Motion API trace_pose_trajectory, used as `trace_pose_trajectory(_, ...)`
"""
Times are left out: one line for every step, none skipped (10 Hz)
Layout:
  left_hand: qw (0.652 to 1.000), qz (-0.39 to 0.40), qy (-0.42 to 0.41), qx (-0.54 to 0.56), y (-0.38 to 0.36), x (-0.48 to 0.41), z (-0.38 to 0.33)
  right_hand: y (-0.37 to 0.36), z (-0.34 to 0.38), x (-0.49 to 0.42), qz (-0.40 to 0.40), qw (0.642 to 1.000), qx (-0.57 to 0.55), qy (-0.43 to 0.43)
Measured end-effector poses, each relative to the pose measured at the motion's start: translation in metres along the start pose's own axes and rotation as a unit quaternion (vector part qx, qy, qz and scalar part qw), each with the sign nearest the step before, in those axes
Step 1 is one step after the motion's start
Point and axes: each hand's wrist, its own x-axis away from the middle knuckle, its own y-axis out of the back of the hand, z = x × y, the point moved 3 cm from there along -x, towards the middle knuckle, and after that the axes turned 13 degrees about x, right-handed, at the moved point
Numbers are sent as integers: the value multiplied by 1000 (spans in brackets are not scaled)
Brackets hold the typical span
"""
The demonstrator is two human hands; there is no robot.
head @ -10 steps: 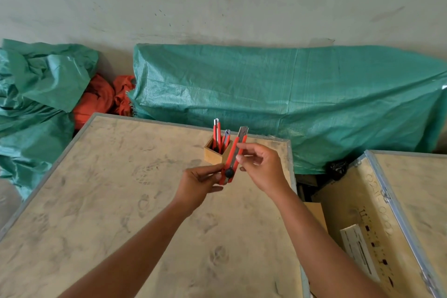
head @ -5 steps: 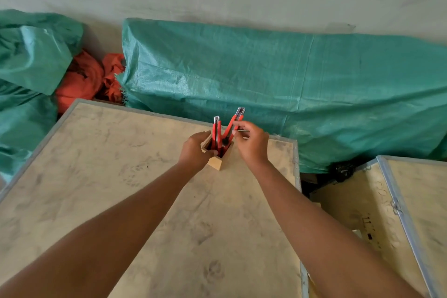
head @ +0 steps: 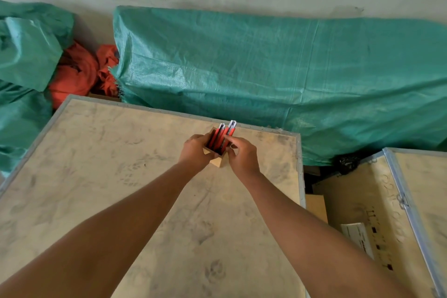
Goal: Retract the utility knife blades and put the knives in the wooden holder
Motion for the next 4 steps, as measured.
trace_pose_trajectory(1000,-2,-12,0,-1,1,-1,0,1,0,2,1000,-12,4)
trace_pose_trajectory(1000,2,-6,6,1,5,-4,2,4,1,7,1000,-14,-8)
trace_pose_trajectory(1000,1,-14,19,4,9,-10,8,5,4,-2,1000,-23,-1)
trace_pose_trajectory(999,-14,-20,37,11,18,-20,15,7,6,-2,1000,-25,-18)
